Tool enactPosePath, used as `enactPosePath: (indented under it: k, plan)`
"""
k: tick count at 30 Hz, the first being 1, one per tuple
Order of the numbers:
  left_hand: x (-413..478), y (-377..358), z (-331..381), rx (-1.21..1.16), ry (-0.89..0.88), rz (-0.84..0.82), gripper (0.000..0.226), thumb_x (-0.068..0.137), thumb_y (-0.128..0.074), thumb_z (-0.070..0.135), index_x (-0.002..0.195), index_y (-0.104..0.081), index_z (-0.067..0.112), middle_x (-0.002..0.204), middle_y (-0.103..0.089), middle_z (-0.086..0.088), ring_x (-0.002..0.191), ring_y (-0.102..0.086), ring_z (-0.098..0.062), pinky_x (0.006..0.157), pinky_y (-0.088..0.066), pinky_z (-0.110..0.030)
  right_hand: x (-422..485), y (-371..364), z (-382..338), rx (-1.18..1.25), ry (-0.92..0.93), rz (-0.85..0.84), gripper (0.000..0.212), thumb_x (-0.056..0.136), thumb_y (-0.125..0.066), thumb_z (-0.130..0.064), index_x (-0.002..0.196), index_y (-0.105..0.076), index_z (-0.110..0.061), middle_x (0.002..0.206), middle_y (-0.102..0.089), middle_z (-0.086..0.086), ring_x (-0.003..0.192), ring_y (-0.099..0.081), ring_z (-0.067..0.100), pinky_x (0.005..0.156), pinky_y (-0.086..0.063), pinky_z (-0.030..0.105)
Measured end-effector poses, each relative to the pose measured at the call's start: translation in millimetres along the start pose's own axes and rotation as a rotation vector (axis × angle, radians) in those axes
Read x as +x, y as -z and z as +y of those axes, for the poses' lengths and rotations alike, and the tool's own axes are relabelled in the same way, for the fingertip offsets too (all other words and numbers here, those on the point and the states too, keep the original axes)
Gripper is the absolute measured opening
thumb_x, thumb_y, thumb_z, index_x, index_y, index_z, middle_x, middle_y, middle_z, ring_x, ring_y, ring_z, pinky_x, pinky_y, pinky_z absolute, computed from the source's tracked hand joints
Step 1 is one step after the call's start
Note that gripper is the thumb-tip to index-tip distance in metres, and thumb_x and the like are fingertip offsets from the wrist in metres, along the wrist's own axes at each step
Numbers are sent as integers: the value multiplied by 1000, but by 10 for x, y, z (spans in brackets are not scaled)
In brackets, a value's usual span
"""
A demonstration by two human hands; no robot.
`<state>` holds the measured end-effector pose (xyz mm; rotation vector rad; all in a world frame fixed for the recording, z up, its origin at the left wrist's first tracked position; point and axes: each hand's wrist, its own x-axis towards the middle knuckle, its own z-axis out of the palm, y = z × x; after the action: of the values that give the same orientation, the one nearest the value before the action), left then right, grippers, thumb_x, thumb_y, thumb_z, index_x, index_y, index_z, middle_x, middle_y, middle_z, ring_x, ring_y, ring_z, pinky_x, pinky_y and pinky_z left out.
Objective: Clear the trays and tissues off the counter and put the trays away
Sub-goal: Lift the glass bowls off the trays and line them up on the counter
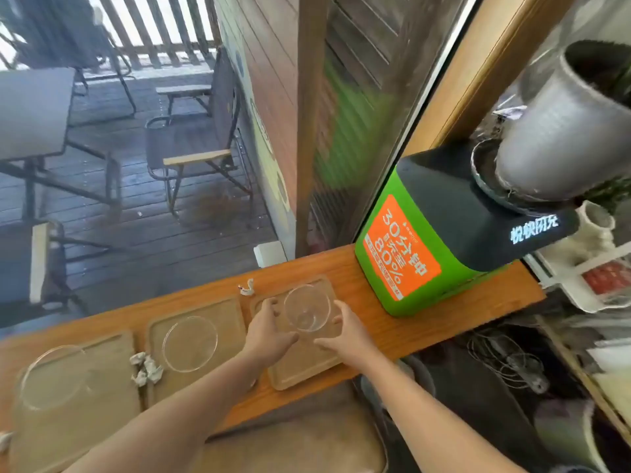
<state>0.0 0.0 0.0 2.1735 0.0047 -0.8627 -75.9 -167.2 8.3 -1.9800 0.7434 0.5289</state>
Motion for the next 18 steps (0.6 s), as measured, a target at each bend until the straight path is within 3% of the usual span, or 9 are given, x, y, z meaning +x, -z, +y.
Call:
enactPosePath:
  k: [3, 5, 9, 14, 18]
  plan:
    - [96, -11, 24, -4, -9, -40, 89, 69, -83, 9, 142, -36, 29, 129, -57, 2, 109, -61, -22, 86, -58, -44, 83, -42, -40, 55, 33, -53, 100, 72, -86, -23, 152, -26, -29, 147, -43, -3, 137, -41, 18, 98, -37, 24]
    - [161, -16, 21, -16, -2, -70, 90, 66, -82, 6, 140, -39, 35, 126, -58, 6, 110, -60, -20, 86, -59, -41, 139, -93, -36, 76, 22, -67, 101, 72, -87, -23, 153, -26, -30, 150, -40, -3, 138, -38, 17, 104, -37, 27]
    - [203, 23, 71, -67, -1, -141, 85, 67, -85, 11, 136, -45, 38, 120, -57, 9, 108, -61, -20, 83, -61, -40, 181, -103, -45, 101, 53, -64, 89, 73, -86, -29, 146, -34, -35, 136, -47, -10, 126, -44, 10, 96, -39, 24]
    - [181, 159, 184, -93, -25, -147, 80, 70, -85, 12, 135, -47, 38, 118, -57, 10, 97, -65, -14, 74, -63, -34, 203, -13, -221, 111, 81, -66, 76, 72, -85, -42, 133, -39, -45, 121, -47, -18, 114, -50, 9, 95, -55, 43]
    - [128, 418, 315, -117, -58, -107, 75, 70, -83, 11, 133, -51, 33, 116, -62, 5, 92, -66, -12, 72, -63, -34, 194, 35, -529, 71, 165, -47, 61, 69, -85, -46, 114, -45, -54, 120, -55, -17, 107, -58, 8, 89, -58, 42]
